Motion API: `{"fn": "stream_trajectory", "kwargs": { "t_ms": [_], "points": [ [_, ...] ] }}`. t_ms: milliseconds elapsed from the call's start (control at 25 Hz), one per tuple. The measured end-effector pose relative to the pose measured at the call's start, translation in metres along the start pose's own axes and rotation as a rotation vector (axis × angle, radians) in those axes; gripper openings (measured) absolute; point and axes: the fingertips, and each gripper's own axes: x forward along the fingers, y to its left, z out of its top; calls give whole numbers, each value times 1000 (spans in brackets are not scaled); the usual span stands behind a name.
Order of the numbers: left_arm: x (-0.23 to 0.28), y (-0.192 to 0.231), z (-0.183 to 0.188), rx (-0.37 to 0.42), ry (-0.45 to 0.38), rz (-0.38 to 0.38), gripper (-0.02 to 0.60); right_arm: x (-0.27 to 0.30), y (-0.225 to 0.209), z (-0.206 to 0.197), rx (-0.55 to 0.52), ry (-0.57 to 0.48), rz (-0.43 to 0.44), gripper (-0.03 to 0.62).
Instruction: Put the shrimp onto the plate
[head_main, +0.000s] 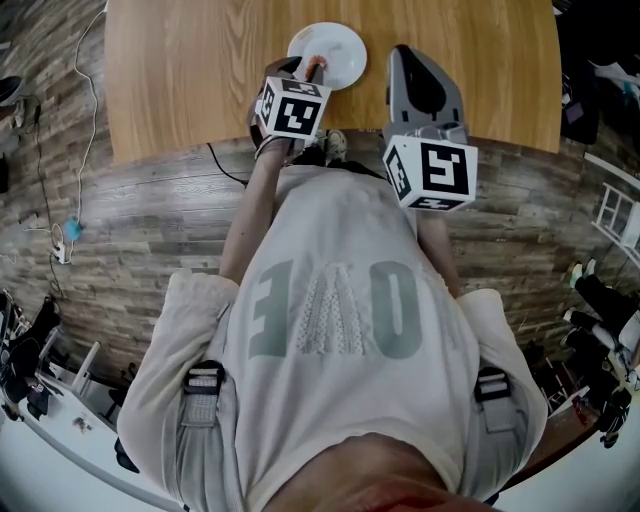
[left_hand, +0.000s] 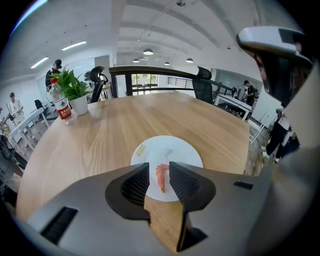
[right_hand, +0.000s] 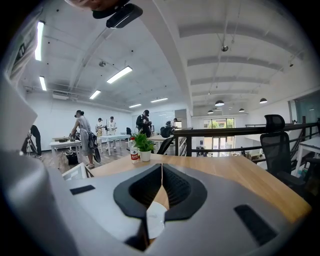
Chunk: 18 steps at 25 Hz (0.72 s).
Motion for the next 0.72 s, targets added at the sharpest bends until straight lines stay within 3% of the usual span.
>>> {"fn": "stream_trajectory", "kwargs": {
  "t_ms": [400, 560, 720],
  "points": [
    [-33, 17, 60, -14, -166, 44, 123, 6, 3, 15, -20, -39, 15, 20],
    [-57, 24, 91, -32, -291, 64, 121, 10, 5, 28, -33, -75, 20, 20],
    [-90, 32, 126, 5, -423, 135, 121, 13, 7, 42, -45, -108, 28, 20]
  ]
}}
